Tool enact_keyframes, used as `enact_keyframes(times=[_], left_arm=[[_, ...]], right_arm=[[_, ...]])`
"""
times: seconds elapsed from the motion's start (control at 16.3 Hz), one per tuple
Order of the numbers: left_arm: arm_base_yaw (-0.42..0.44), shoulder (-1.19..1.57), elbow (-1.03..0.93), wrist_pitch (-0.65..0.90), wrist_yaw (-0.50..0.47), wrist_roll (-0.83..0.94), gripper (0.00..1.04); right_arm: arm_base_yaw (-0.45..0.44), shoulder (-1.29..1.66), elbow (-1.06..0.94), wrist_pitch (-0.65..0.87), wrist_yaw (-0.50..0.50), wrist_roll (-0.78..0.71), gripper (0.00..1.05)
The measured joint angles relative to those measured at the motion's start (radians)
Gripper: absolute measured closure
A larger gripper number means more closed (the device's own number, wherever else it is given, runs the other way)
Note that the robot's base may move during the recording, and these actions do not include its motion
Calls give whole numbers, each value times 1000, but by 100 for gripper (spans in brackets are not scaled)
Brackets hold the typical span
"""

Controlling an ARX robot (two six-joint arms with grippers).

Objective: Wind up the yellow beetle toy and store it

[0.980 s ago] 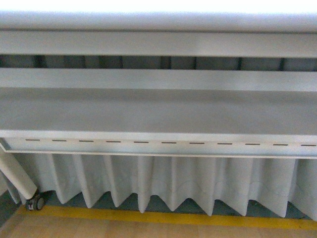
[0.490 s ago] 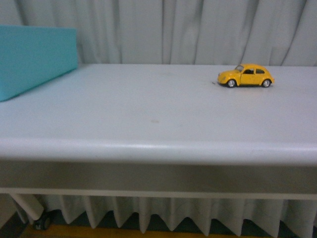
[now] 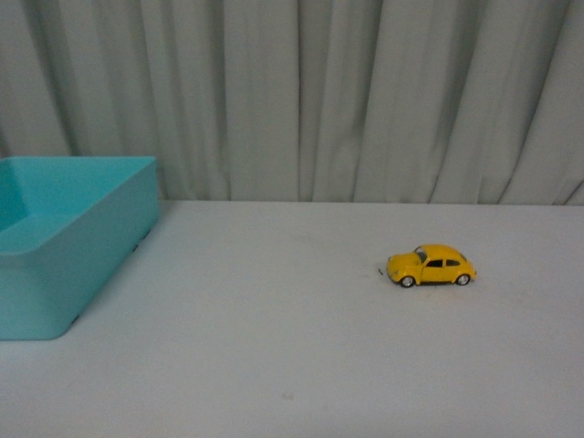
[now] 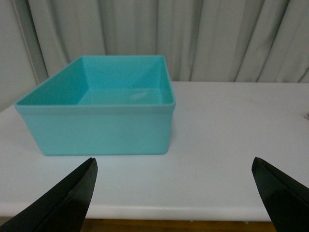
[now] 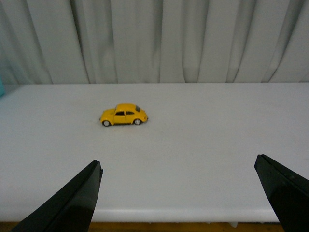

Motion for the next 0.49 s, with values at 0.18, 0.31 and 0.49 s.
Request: enact_keyframes(times=[0.18, 0.31, 0.49], left_arm=[[0, 0, 0, 2, -2, -1, 7], [0, 0, 0, 4, 1, 0, 7], [0, 0, 0, -1, 0, 0, 7]], right_arm=[[0, 0, 0, 0, 0, 0, 7], [0, 0, 0, 3, 0, 0, 7], [0, 0, 0, 0, 0, 1, 7]])
